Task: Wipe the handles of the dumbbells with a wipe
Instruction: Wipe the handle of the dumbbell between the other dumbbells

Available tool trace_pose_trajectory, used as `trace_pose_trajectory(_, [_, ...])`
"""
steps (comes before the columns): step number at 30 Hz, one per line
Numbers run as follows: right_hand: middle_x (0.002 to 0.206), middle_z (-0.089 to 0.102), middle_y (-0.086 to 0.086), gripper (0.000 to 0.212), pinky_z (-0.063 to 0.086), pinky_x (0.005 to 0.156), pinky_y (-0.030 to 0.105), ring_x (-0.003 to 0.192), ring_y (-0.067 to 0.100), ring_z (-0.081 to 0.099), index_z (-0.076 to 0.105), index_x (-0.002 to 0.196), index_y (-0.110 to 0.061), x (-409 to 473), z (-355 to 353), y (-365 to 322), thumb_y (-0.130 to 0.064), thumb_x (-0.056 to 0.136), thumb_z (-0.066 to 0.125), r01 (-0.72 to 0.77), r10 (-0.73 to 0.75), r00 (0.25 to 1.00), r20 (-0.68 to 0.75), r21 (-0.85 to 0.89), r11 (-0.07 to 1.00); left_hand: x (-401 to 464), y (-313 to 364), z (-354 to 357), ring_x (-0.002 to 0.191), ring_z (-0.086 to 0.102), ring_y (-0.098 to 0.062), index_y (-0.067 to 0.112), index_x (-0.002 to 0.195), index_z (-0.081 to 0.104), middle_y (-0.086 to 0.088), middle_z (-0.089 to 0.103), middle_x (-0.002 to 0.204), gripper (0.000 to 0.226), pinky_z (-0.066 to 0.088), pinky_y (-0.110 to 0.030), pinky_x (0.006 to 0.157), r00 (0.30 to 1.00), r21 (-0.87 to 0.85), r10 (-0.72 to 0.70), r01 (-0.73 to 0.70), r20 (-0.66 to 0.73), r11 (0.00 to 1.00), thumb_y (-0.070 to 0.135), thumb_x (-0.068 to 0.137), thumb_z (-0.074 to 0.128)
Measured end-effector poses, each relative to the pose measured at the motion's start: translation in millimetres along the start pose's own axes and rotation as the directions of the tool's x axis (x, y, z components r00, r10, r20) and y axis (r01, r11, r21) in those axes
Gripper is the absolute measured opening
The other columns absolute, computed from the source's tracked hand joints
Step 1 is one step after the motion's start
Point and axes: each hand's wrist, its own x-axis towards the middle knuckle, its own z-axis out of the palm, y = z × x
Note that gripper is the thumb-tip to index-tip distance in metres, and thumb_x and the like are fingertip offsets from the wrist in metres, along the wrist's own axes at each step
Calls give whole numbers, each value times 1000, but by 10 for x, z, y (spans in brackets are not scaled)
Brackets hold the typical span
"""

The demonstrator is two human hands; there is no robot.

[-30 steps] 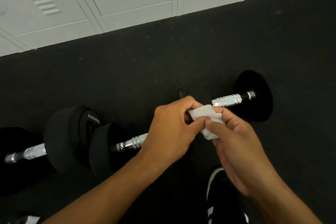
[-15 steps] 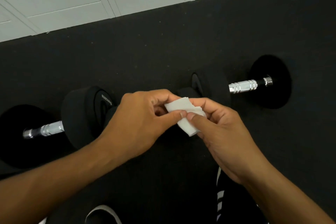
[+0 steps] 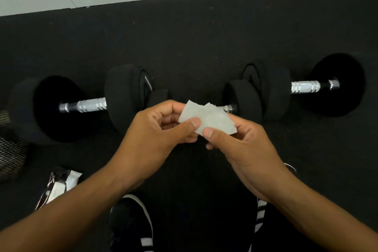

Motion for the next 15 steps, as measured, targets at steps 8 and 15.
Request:
trace_pose_trajectory(8, [108,79,-4,30,59,96,43,106,19,73,76,118,-26,15,155,279,-8,97,65,52,-74,991,-110,-187,981,-153,-361,-93,85,72,-1,31,92,72,14,76,88,11,58,-19,79,974,406,122,-36,-189,913,23,86,78])
trace_pose_trajectory(15, [77,74,-8,43,46,63,7,62,-3,57,67,134,-26,377,115,436,-3,99,56,237,-433,888,-156,-652,721,-137,-521,-255,121,56,-11,16,130,62,3,62,129,39,41,-14,100,821,889,552,-138,-143,436,23,92,67])
